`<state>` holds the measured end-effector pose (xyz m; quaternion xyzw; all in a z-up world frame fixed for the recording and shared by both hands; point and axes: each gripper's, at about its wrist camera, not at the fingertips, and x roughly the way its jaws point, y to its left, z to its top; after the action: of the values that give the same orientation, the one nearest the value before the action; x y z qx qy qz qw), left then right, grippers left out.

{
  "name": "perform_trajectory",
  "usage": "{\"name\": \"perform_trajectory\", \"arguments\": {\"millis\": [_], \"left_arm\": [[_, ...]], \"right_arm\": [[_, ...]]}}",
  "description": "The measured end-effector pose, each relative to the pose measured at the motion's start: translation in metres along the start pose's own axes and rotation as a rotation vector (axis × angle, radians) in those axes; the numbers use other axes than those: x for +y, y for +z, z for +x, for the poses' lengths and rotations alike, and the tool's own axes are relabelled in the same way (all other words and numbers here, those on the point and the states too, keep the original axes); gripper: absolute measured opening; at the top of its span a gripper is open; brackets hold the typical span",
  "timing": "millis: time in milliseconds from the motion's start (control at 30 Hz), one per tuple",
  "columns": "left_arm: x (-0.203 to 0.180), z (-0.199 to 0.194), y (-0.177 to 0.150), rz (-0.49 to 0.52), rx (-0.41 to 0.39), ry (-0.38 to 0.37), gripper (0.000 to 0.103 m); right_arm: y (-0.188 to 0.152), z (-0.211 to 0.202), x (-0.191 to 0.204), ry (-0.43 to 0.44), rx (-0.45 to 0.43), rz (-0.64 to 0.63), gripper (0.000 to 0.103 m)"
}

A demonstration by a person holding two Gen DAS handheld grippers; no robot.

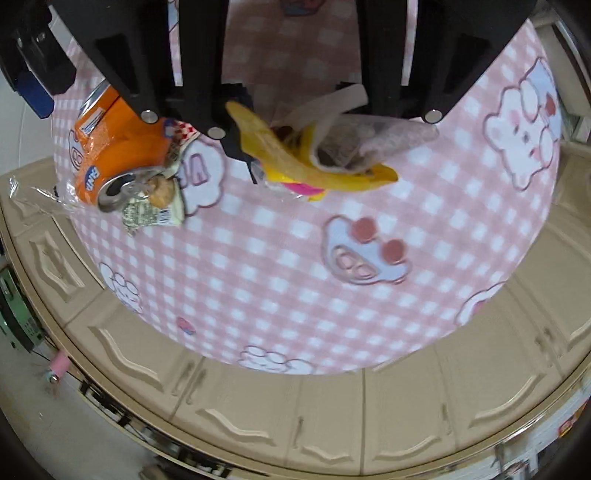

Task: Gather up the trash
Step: 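Grasp the red-white snack wrapper with the right tool while the left tool holds its wrapper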

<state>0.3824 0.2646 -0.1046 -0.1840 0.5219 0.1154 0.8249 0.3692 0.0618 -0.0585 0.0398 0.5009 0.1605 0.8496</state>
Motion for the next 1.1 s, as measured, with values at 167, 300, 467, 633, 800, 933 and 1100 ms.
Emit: {"name": "perform_trajectory", "arguments": {"millis": [167,300,467,633,800,933,1100], "left_arm": [[0.028,-0.025,-0.012,-0.024,-0.013,-0.039,0.03],[0.047,-0.046,-0.027,-0.014,-0.04,-0.004,0.03],[0.068,-0.066,-0.046,-0.005,-0.077,0.032,0.031],[0.085,-0.076,-0.061,-0.002,-0.106,0.099,0.031],[0.091,-0.078,-0.068,0.008,-0.112,0.089,0.031],[0.091,-0.076,-0.07,0.005,-0.112,0.077,0.031],[0.088,-0.073,-0.071,0.004,-0.111,0.065,0.031]], "right_arm": [[-0.002,-0.003,0.025,0.069,0.028,-0.062,0.09],[-0.004,-0.002,0.055,0.187,0.079,-0.121,0.089],[-0.009,0.012,0.084,0.25,0.154,-0.146,0.069],[-0.011,0.046,0.087,0.168,0.244,-0.115,0.044],[-0.007,0.06,0.08,0.028,0.21,-0.091,0.043],[-0.003,0.072,0.081,-0.032,0.213,-0.076,0.048],[0.003,0.085,0.086,-0.133,0.156,-0.076,0.047]]}}
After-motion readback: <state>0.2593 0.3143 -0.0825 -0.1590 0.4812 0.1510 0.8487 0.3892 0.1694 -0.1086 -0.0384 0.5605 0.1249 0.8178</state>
